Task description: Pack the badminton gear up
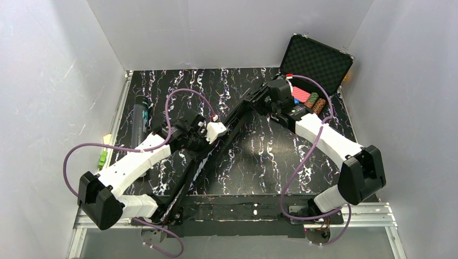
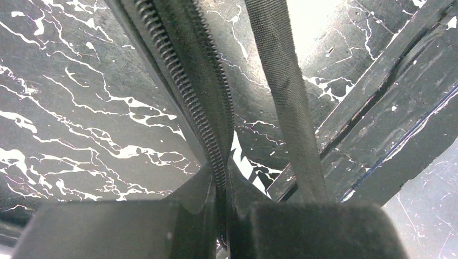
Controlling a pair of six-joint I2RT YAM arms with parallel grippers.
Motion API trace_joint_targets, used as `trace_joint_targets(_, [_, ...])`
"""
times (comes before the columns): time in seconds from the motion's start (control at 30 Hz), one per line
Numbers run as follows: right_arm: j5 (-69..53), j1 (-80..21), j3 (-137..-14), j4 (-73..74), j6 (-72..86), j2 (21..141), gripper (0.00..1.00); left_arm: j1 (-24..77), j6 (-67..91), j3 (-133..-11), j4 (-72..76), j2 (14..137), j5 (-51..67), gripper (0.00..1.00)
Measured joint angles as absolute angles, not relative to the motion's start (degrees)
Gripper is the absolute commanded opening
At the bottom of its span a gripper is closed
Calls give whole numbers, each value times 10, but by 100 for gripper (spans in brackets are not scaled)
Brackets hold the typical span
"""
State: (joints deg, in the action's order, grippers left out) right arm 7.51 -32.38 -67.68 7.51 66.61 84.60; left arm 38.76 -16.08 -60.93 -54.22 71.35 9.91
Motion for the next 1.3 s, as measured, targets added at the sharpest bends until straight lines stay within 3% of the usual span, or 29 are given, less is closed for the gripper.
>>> trace_joint_targets(0.27, [74, -317, -667, 62, 675, 847, 33, 388, -161, -609, -542, 714, 100, 0])
trace_joint_targets(0.7, [73, -315, -618, 42, 673, 809, 2, 388, -161, -609, -542, 714, 106, 0])
trace_joint_targets(1.3, [41, -359, -601, 41, 668, 785, 1, 389, -160, -617, -550, 718, 118, 0])
